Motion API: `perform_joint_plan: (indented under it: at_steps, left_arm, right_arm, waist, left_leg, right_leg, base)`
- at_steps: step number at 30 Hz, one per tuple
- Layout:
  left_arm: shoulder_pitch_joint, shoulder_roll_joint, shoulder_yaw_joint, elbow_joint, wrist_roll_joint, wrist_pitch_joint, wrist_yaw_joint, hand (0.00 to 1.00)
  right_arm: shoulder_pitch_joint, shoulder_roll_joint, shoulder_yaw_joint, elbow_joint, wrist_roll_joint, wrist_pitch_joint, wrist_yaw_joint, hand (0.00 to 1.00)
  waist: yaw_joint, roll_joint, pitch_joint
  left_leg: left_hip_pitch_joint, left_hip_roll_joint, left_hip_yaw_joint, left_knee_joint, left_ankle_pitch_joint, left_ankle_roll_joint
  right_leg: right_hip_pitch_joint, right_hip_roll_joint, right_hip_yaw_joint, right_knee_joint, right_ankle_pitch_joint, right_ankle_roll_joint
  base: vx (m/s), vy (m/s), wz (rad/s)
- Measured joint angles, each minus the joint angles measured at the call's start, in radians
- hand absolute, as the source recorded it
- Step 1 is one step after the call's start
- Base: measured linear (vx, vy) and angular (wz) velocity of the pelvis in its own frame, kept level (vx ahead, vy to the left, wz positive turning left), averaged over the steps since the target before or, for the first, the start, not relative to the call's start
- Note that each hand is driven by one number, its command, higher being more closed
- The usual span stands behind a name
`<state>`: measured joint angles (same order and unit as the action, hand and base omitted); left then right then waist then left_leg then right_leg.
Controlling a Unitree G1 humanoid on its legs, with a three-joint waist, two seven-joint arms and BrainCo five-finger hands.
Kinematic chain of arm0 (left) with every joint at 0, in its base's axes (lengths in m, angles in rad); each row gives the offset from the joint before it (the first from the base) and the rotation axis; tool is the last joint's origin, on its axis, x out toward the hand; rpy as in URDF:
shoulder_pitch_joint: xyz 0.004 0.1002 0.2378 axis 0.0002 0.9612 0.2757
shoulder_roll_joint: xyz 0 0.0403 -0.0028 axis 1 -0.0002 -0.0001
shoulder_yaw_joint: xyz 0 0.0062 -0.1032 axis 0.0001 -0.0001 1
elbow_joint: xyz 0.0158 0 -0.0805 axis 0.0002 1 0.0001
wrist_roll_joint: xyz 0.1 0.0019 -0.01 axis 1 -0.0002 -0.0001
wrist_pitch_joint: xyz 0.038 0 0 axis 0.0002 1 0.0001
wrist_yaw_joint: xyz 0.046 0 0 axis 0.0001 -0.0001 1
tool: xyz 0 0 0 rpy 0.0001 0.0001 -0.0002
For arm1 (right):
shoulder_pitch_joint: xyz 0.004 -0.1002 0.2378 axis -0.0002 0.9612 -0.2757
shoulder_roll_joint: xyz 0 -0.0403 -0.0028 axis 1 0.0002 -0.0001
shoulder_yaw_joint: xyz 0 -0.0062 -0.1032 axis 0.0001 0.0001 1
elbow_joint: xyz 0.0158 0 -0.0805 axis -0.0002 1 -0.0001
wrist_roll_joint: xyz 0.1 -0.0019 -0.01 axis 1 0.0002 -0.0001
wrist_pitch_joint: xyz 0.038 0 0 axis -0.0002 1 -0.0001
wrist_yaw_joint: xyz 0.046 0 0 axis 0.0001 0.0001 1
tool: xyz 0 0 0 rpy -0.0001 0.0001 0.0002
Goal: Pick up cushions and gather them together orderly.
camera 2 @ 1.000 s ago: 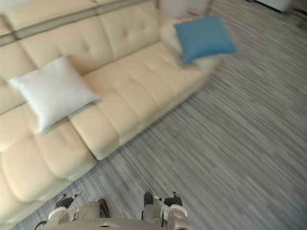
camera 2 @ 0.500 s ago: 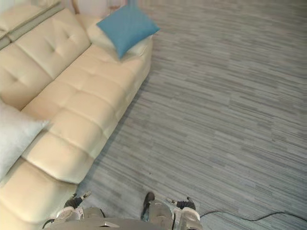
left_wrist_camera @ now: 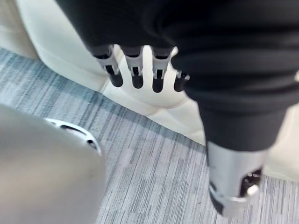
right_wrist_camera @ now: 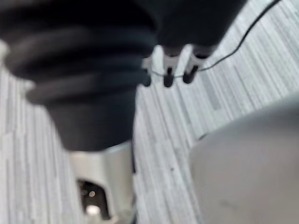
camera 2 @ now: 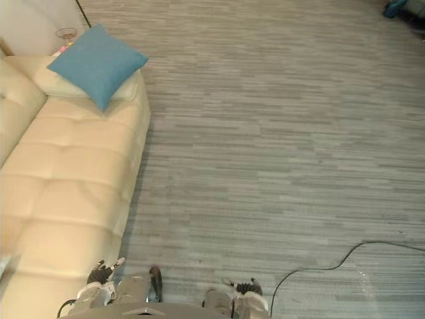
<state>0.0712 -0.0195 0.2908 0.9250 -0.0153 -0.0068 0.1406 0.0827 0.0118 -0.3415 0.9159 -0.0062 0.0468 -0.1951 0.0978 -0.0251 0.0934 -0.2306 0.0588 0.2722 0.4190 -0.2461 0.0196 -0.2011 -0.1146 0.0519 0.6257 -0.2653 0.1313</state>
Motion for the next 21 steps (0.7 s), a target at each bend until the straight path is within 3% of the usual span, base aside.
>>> perform_joint_plan:
  at_steps: [1, 2, 3, 4, 5, 7, 9, 12, 13, 14, 15, 16, 17, 18, 20, 21]
  left_arm:
    - [0.000, 0.010, -0.015, 0.005, 0.002, 0.011, 0.001, 0.00]
    - [0.000, 0.012, -0.019, 0.010, 0.005, 0.015, 0.002, 0.00]
    - [0.000, 0.012, -0.023, 0.011, 0.012, 0.025, 0.006, 0.00]
    - [-0.002, 0.011, -0.029, 0.010, 0.019, 0.028, 0.008, 0.00]
    - [-0.005, 0.010, -0.029, 0.010, 0.018, 0.028, 0.008, 0.00]
    - [-0.015, 0.005, -0.029, 0.012, 0.017, 0.028, 0.010, 0.00]
    - [-0.025, -0.002, -0.029, 0.027, 0.017, 0.028, 0.012, 0.00]
    - [-0.033, 0.000, -0.064, 0.047, 0.017, 0.028, 0.020, 0.00]
    - [-0.038, 0.011, -0.067, 0.053, 0.018, 0.028, 0.020, 0.00]
    - [-0.045, -0.010, -0.055, 0.070, 0.018, 0.028, 0.022, 0.00]
    - [-0.045, -0.016, -0.051, 0.072, 0.018, 0.028, 0.024, 0.00]
    - [-0.046, -0.027, -0.038, 0.069, 0.018, 0.027, 0.028, 0.00]
    - [-0.050, -0.034, -0.010, 0.065, 0.018, 0.027, 0.028, 0.00]
    - [-0.051, -0.037, 0.004, 0.062, 0.018, 0.027, 0.029, 0.00]
    - [-0.045, -0.035, 0.020, 0.022, 0.017, 0.026, 0.028, 0.00]
    - [-0.045, -0.031, 0.018, 0.006, 0.017, 0.024, 0.027, 0.00]
  right_arm:
    - [0.006, 0.001, 0.006, -0.010, -0.001, -0.001, 0.003, 0.00]
    - [0.005, 0.001, 0.007, -0.017, 0.001, -0.001, 0.005, 0.00]
    - [0.005, 0.005, 0.007, -0.032, 0.000, -0.001, 0.008, 0.00]
    - [-0.003, 0.005, 0.007, -0.037, 0.000, -0.006, 0.011, 0.00]
    - [-0.006, 0.004, 0.007, -0.037, 0.000, -0.006, 0.011, 0.00]
    - [-0.032, -0.002, 0.007, -0.036, 0.000, -0.012, 0.010, 0.00]
    - [-0.046, -0.011, 0.006, -0.036, 0.001, -0.014, 0.010, 0.00]
    - [-0.060, -0.019, 0.007, -0.035, 0.004, -0.017, 0.010, 0.00]
    - [-0.060, -0.018, 0.005, -0.027, 0.006, -0.018, 0.010, 0.00]
    - [-0.081, -0.032, 0.005, -0.020, 0.007, -0.019, 0.010, 0.00]
    - [-0.089, -0.035, 0.005, -0.014, 0.007, -0.019, 0.010, 0.00]
    - [-0.098, -0.042, 0.003, -0.003, 0.007, -0.018, 0.011, 0.00]
    - [-0.101, -0.047, 0.005, 0.000, 0.008, -0.017, 0.009, 0.00]
    - [-0.102, -0.050, 0.007, 0.000, 0.008, -0.017, 0.008, 0.00]
    - [-0.096, -0.037, 0.026, 0.004, 0.019, -0.013, -0.005, 0.00]
    - [-0.096, -0.028, 0.027, 0.004, 0.020, -0.013, -0.006, 0.00]
  waist:
    - [-0.013, -0.003, 0.001]
    - [-0.018, -0.002, 0.002]
    - [-0.025, -0.001, 0.005]
    - [-0.029, 0.001, 0.015]
    - [-0.029, 0.001, 0.015]
    - [-0.043, 0.006, 0.024]
    - [-0.048, 0.023, 0.040]
    - [-0.064, 0.035, 0.048]
    - [-0.071, 0.018, 0.053]
    - [-0.062, 0.060, 0.061]
    - [-0.062, 0.066, 0.062]
    - [-0.064, 0.078, 0.064]
    - [-0.065, 0.093, 0.072]
    - [-0.063, 0.098, 0.076]
    - [-0.039, 0.091, 0.088]
    - [-0.036, 0.071, 0.099]
  left_leg:
    - [0.048, -0.010, 0.009, 0.006, -0.030, 0.017]
    - [0.064, -0.010, 0.010, 0.012, -0.040, 0.021]
    - [0.100, -0.011, 0.014, 0.014, -0.063, 0.025]
    - [0.162, -0.011, 0.016, -0.001, -0.086, 0.023]
    - [0.182, -0.011, 0.018, -0.014, -0.092, 0.021]
    - [0.256, -0.003, 0.019, -0.082, -0.101, 0.009]
    - [0.319, 0.014, 0.024, -0.132, -0.098, 0.004]
    - [0.373, 0.028, 0.005, -0.198, -0.086, -0.018]
    - [0.405, 0.017, -0.037, -0.216, -0.089, -0.046]
    - [0.420, 0.054, -0.063, -0.200, -0.079, -0.072]
    - [0.414, 0.060, -0.075, -0.181, -0.065, -0.089]
    - [0.385, 0.074, -0.106, -0.084, -0.042, -0.090]
    - [0.284, 0.112, -0.139, 0.146, 0.013, -0.080]
    - [0.240, 0.133, -0.151, 0.259, 0.059, -0.071]
    - [0.082, 0.208, -0.142, 0.613, 0.051, -0.086]
    - [0.047, 0.209, -0.126, 0.640, 0.045, -0.080]
  right_leg:
    - [-0.055, -0.011, -0.006, 0.218, 0.052, 0.059]
    - [-0.071, -0.012, -0.015, 0.292, 0.066, 0.066]
    - [-0.100, -0.022, -0.053, 0.405, 0.065, 0.049]
    - [-0.134, -0.045, -0.124, 0.484, 0.041, -0.001]
    - [-0.148, -0.051, -0.151, 0.486, 0.030, -0.021]
    - [-0.221, -0.060, -0.260, 0.375, -0.020, -0.073]
    - [-0.243, -0.041, -0.307, 0.208, -0.022, -0.083]
    - [-0.265, 0.001, -0.268, -0.152, 0.104, -0.080]
    - [-0.242, 0.003, -0.239, -0.234, 0.294, -0.103]
    - [-0.242, 0.021, -0.249, -0.174, 0.252, -0.133]
    - [-0.243, 0.024, -0.249, -0.154, 0.222, -0.141]
    - [-0.237, 0.028, -0.259, -0.125, 0.171, -0.150]
    - [-0.191, 0.046, -0.276, -0.129, 0.131, -0.164]
    - [-0.162, 0.055, -0.285, -0.142, 0.121, -0.170]
    - [-0.008, 0.100, -0.292, -0.227, 0.100, -0.193]
    - [0.039, 0.101, -0.293, -0.263, 0.098, -0.194]
  base:
    - [0.41, 0.150, -0.18]
    - [0.50, 0.129, -0.11]
    - [0.42, 0.049, -0.06]
    - [0.41, 0.030, -0.09]
    - [0.40, -0.004, -0.09]
    - [0.40, -0.045, -0.01]
    - [0.44, -0.110, 0.04]
    - [0.45, -0.174, 0.34]
    - [0.51, -0.237, 0.33]
    - [0.51, -0.237, 0.24]
    - [0.49, -0.242, 0.05]
    - [0.50, -0.281, 0.18]
    - [0.50, -0.281, 0.18]
    - [0.58, -0.296, 0.06]
    - [0.49, -0.212, -0.15]
    - [0.39, -0.136, -0.09]
